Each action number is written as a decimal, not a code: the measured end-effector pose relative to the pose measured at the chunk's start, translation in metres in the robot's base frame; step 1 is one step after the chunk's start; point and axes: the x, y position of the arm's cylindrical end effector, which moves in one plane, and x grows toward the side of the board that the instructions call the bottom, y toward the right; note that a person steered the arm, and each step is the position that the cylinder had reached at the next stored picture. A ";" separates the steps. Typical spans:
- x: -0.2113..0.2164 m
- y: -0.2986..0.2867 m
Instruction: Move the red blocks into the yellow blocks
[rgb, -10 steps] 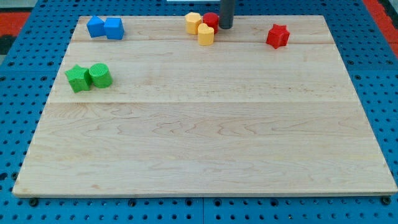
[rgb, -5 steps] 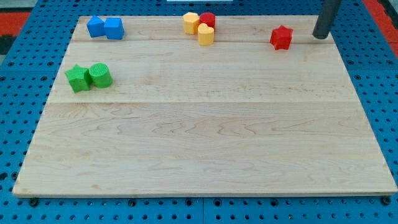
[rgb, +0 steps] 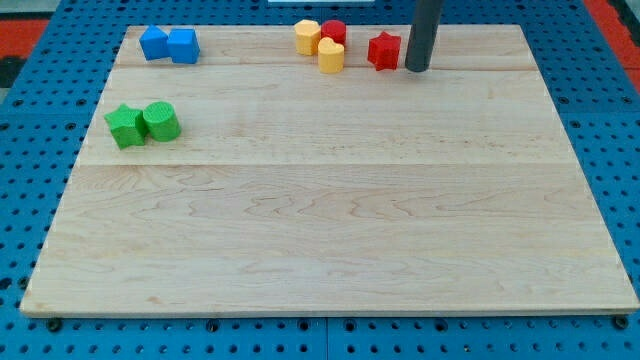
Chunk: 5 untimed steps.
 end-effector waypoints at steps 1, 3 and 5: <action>-0.025 0.012; -0.027 -0.120; 0.031 -0.064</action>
